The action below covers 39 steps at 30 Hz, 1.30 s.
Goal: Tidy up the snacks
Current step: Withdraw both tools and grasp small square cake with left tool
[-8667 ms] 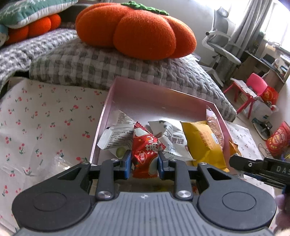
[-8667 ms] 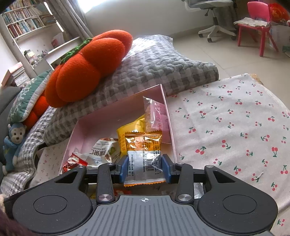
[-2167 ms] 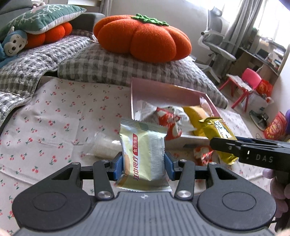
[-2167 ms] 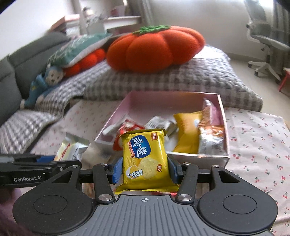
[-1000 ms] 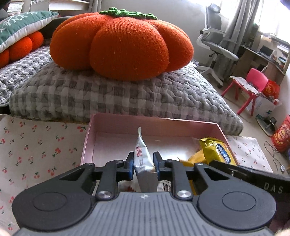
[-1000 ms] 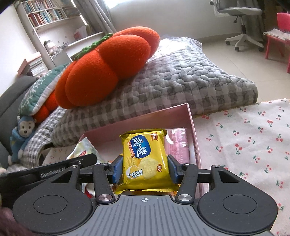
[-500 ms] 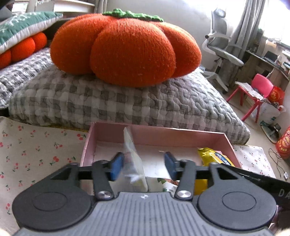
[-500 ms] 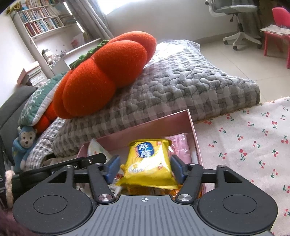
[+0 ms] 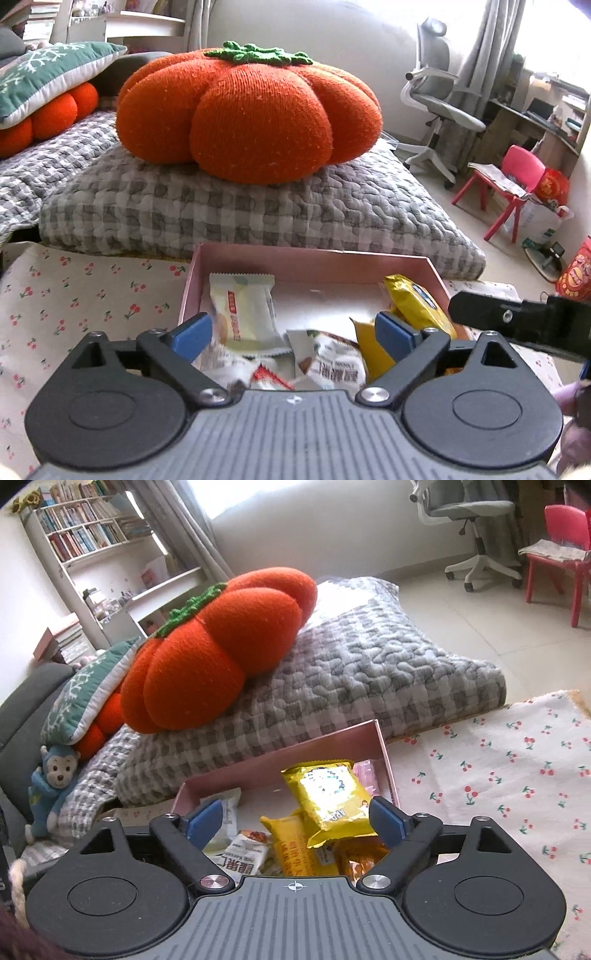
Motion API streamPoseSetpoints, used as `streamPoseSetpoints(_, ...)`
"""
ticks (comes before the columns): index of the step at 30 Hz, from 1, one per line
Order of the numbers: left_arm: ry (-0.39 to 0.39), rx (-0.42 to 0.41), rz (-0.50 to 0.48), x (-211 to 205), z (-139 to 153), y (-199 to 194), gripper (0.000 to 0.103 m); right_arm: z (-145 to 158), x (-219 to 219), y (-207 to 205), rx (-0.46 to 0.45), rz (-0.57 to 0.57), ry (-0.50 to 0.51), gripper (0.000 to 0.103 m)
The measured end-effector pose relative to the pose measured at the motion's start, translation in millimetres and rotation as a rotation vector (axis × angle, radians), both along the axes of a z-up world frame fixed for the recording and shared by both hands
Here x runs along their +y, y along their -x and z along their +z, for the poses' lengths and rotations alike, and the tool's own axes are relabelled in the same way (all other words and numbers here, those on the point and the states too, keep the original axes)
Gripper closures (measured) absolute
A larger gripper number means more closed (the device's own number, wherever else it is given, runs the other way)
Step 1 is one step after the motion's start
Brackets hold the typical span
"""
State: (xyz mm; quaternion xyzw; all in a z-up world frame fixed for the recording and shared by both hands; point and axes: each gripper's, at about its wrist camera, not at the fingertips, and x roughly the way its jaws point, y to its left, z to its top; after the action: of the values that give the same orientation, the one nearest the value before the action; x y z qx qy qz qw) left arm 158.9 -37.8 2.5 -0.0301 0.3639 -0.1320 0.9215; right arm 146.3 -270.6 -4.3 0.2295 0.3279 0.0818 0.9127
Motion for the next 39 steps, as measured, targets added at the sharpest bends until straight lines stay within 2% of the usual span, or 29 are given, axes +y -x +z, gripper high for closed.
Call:
streamPoseSetpoints(4, -0.003, 0.002, -0.004, 1.4, 4.3, 17.5, 0.003, 11.6, -2.3, 13.4, 0.001, -0.007, 0.015, 0.013)
streamPoseSetpoints(12, -0.022, 0.054, 0.001, 13.6, 2.0, 58.5, 0.001, 23.4, -0.7, 48.5, 0.041, -0.019, 0.077, 0.011)
streamPoseSetpoints(17, -0.058, 0.062, 0.001, 24.2, 4.7, 83.9, 0.001, 29.0, 4.8, 77.2, 0.064, -0.006, 0.137, 0.01)
streamPoseSetpoints(20, -0.076, 0.063, -0.009, 32.1, 5.4, 95.2, 0.0, 26.4, 9.1, 93.2, 0.054, 0.002, 0.159, 0.006)
streamPoseSetpoints(26, -0.085, 0.076, -0.003, 54.1, -14.1, 109.1, 0.0, 7.9, 18.2, 114.8, 0.068, 0.009, 0.128, 0.005)
streamPoseSetpoints(29, -0.047, 0.027, 0.045, 64.2, -26.5, 119.9, 0.0, -4.7, 27.1, 123.0, 0.044, 0.009, 0.212, 0.005)
streamPoseSetpoints(31, -0.013, 0.023, 0.029, 67.9, -38.5, 121.9, 0.0, -15.9, 35.1, 130.2, -0.001, 0.007, 0.286, 0.004)
streamPoseSetpoints(36, -0.062, 0.007, -0.016, 63.3, -58.1, 124.3, 0.001, -40.3, 42.5, 134.8, 0.004, 0.062, 0.367, 0.004)
streamPoseSetpoints(39, -0.058, 0.015, -0.027, 62.5, -65.6, 126.5, 0.001, -48.6, 45.7, 136.1, 0.005, 0.094, 0.398, 0.004)
